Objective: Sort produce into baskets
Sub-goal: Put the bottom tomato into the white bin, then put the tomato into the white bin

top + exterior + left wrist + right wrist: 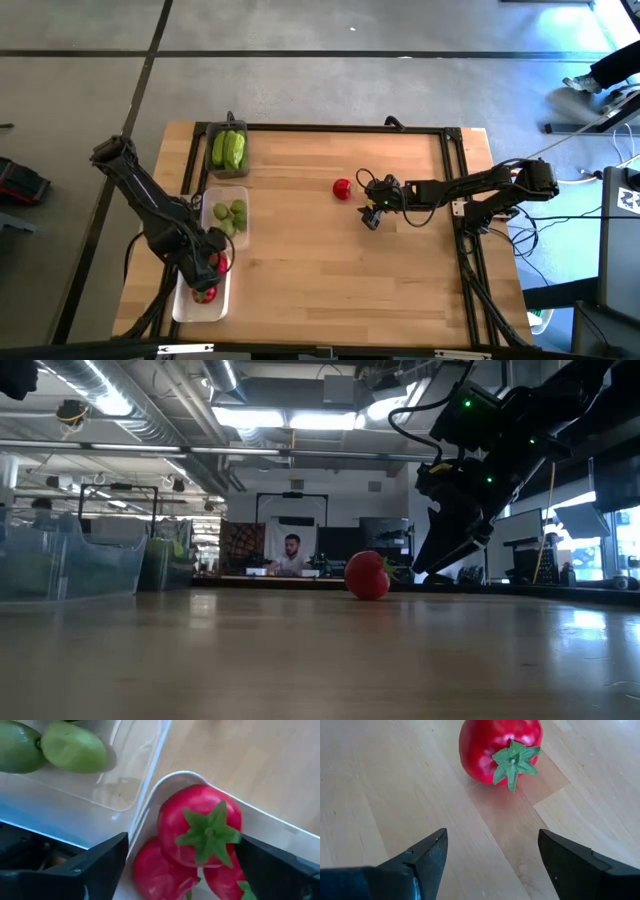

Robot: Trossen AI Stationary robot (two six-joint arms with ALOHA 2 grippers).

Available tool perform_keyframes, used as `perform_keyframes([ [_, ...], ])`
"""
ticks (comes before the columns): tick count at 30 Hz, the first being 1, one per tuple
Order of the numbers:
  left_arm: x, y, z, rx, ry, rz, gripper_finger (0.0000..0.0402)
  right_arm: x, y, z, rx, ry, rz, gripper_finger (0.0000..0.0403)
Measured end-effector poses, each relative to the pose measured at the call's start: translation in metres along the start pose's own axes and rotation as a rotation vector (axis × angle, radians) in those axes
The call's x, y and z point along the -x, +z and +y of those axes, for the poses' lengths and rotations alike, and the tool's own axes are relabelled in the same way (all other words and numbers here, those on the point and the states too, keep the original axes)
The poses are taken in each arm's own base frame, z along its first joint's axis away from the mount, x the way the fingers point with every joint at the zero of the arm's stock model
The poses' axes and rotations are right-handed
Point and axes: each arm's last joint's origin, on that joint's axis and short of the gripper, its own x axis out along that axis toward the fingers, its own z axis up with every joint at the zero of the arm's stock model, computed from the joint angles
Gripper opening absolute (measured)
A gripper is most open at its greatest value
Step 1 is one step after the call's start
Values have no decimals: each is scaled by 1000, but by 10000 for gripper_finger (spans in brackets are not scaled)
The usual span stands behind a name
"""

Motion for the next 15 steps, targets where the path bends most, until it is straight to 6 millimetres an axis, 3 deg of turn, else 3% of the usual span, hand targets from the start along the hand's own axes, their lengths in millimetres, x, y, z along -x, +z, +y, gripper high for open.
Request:
perform_keyframes([
  [8, 1, 6, 3, 29, -11, 57, 388, 0, 0, 0, 0, 1, -4, 292],
  [15, 25, 8, 8, -2, -111, -30, 388, 0, 2, 1, 0, 8, -19, 292],
])
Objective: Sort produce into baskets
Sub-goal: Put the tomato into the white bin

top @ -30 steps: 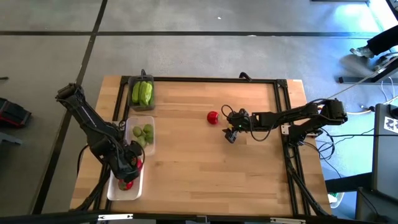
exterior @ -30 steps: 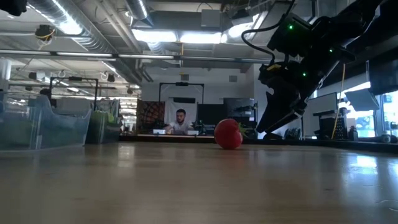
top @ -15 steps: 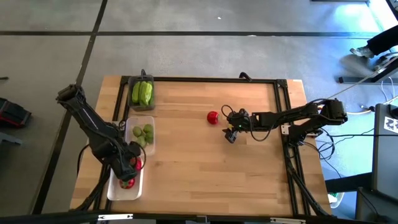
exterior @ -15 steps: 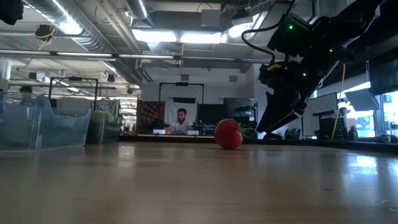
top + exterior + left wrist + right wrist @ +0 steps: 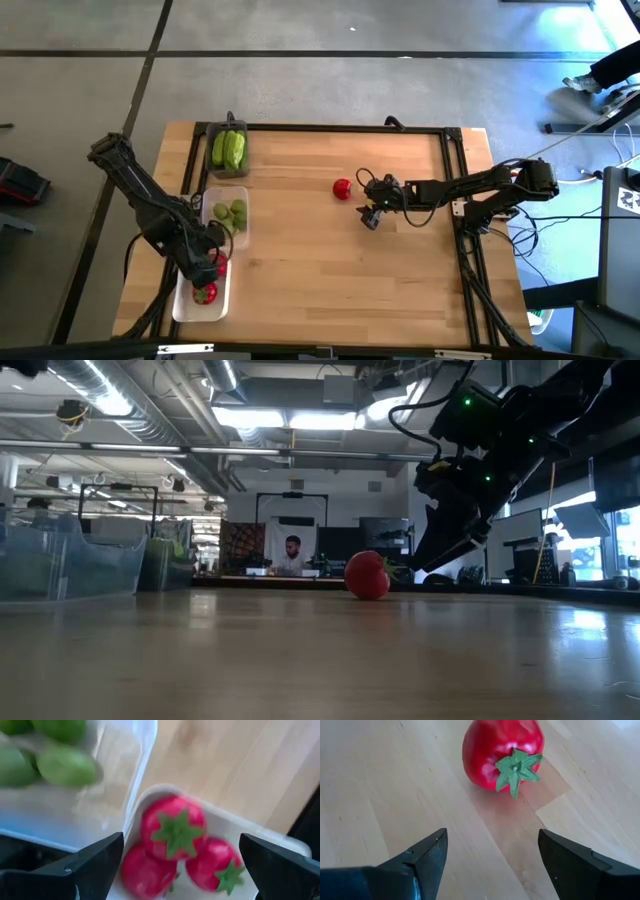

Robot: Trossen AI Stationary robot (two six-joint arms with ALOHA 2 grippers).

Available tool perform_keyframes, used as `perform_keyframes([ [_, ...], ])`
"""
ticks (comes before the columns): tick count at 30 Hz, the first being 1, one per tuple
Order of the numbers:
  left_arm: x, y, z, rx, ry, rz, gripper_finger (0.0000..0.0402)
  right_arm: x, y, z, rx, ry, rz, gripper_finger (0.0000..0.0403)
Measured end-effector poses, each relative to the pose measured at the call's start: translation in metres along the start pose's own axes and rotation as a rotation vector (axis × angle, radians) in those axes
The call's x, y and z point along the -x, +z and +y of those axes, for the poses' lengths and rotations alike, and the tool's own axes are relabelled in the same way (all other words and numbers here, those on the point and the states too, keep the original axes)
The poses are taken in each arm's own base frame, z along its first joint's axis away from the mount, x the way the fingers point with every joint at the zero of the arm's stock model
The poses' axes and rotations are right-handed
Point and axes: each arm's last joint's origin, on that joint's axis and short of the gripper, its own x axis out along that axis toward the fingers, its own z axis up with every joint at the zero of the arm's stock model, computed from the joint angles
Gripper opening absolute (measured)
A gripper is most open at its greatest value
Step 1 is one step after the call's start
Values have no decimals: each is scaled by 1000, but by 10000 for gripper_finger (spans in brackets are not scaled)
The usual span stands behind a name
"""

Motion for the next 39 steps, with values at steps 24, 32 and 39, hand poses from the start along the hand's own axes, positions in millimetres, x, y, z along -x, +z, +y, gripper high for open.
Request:
perform_keyframes([
  [24, -1, 15, -2, 42, 7, -447, 388, 3, 35, 0, 16, -50, -370, 292],
  [32, -2, 20, -2, 22, 19, -454, 389, -20, 35, -11, -10, -16, -352, 292],
  [39, -2, 20, -1, 17, 21, -454, 389, -42, 27, -10, -6, -24, -334, 292],
])
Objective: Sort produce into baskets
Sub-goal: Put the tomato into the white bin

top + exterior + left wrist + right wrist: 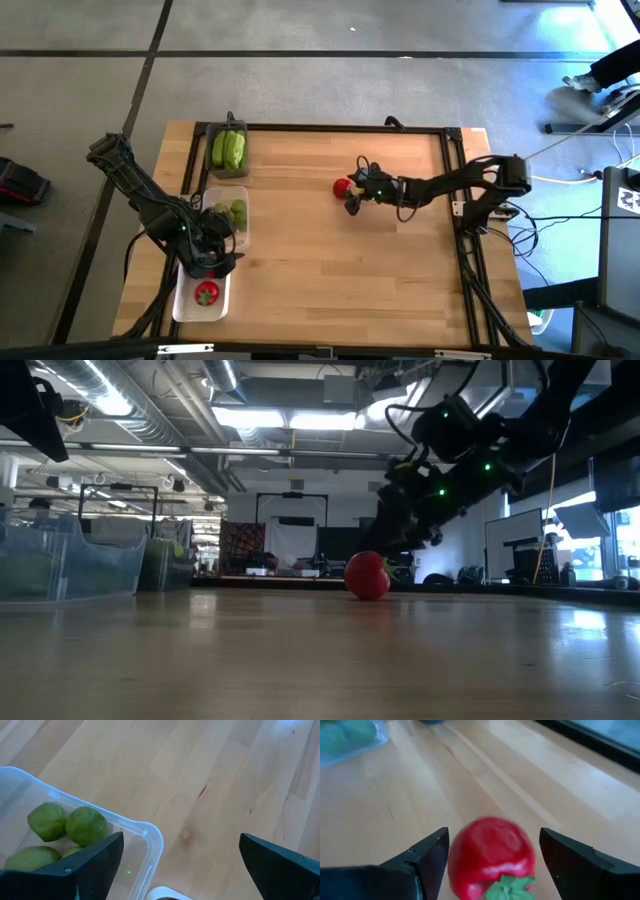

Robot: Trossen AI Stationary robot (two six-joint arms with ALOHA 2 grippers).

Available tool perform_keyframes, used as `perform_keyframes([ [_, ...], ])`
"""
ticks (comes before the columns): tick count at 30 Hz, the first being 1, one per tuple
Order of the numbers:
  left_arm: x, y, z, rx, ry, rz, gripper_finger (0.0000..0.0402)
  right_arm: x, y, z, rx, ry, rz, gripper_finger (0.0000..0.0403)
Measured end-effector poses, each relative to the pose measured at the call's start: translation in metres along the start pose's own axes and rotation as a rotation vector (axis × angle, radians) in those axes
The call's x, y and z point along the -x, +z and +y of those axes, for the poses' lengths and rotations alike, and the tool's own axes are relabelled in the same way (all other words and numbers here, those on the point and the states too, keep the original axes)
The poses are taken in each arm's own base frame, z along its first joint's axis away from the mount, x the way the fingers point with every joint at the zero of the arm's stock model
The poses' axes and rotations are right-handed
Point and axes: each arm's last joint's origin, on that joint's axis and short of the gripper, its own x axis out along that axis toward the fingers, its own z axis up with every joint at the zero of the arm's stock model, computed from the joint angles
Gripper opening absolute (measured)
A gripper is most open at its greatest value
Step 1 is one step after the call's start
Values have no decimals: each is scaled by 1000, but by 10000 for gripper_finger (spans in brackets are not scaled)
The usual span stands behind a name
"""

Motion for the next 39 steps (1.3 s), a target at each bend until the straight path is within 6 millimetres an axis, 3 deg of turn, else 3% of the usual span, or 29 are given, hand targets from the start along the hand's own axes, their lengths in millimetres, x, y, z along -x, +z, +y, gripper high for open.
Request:
perform_keyframes([
  [13, 0, 0, 0, -1, 2, -5, 389, -15, -14, 2, 5, 11, 17, 286],
  [25, -3, 8, 0, -3, 8, -63, 389, -15, -14, 4, 2, 62, 17, 187],
  [32, -5, 24, -11, -50, -61, -219, 388, -5, -8, 11, 8, 157, 17, 189],
  [39, -7, 43, -18, -42, -115, -326, 388, 20, 9, 38, 82, 269, -107, 190],
])
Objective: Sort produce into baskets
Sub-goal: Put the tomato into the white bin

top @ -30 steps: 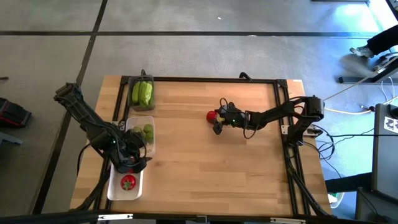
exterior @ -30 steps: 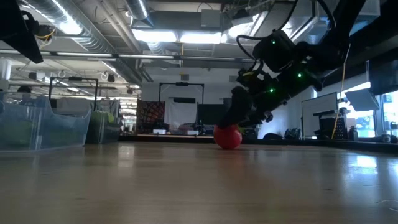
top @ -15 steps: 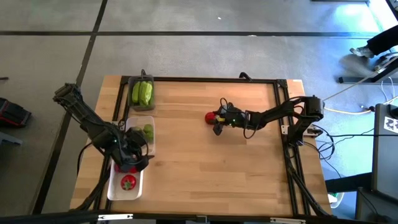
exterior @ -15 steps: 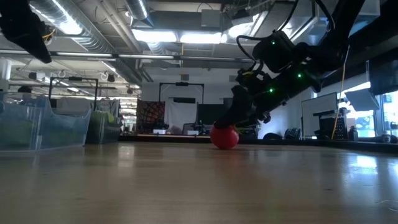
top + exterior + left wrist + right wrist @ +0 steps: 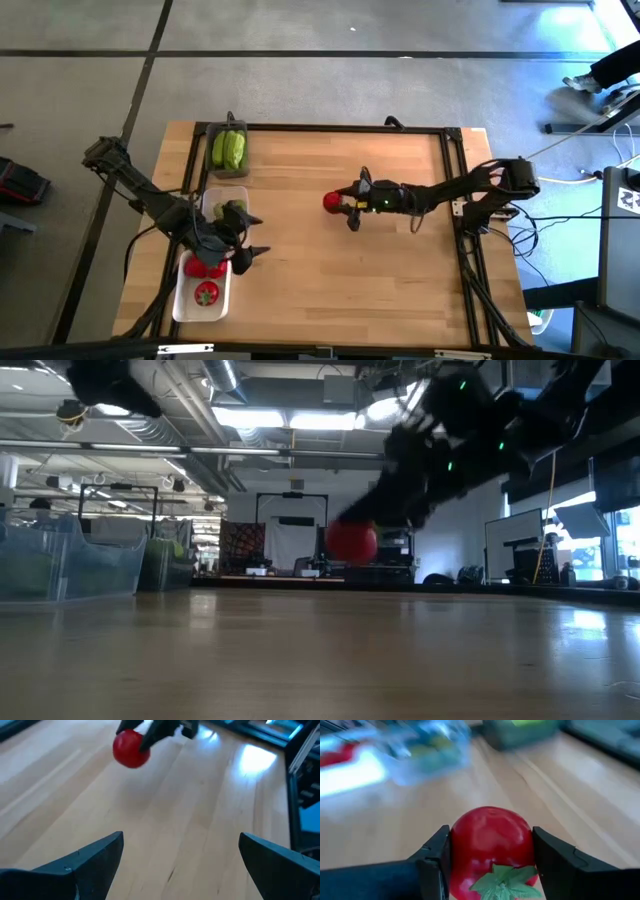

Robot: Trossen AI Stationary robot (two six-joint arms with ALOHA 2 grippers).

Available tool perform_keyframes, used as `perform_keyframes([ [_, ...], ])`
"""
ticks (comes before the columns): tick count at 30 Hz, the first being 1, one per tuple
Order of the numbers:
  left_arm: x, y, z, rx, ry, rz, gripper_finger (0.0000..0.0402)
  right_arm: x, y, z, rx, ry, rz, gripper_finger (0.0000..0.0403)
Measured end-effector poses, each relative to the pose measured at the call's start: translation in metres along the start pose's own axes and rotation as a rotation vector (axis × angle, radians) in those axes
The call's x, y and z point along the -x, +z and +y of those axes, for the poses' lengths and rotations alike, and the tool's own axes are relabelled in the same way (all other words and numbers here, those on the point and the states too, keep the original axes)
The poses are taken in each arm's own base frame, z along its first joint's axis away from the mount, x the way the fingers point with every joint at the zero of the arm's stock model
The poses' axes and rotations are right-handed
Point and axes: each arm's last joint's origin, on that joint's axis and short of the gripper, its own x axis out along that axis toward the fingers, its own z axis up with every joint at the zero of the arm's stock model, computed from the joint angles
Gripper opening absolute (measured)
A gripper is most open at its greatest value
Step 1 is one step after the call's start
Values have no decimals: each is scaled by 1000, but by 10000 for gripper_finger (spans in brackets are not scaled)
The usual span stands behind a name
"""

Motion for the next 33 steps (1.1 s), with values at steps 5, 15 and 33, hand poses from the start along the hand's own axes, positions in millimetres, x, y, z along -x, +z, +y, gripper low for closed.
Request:
perform_keyframes([
  [5, -6, 13, 0, 22, -17, -65, 388, 11, 22, 27, 65, 90, -124, 190],
  [15, -15, 25, 7, 49, 0, -94, 388, 23, 69, 77, 241, 214, -290, 191],
  [33, -48, 51, -2, 126, -79, -232, 389, 23, 84, 84, 304, 221, -327, 191],
])
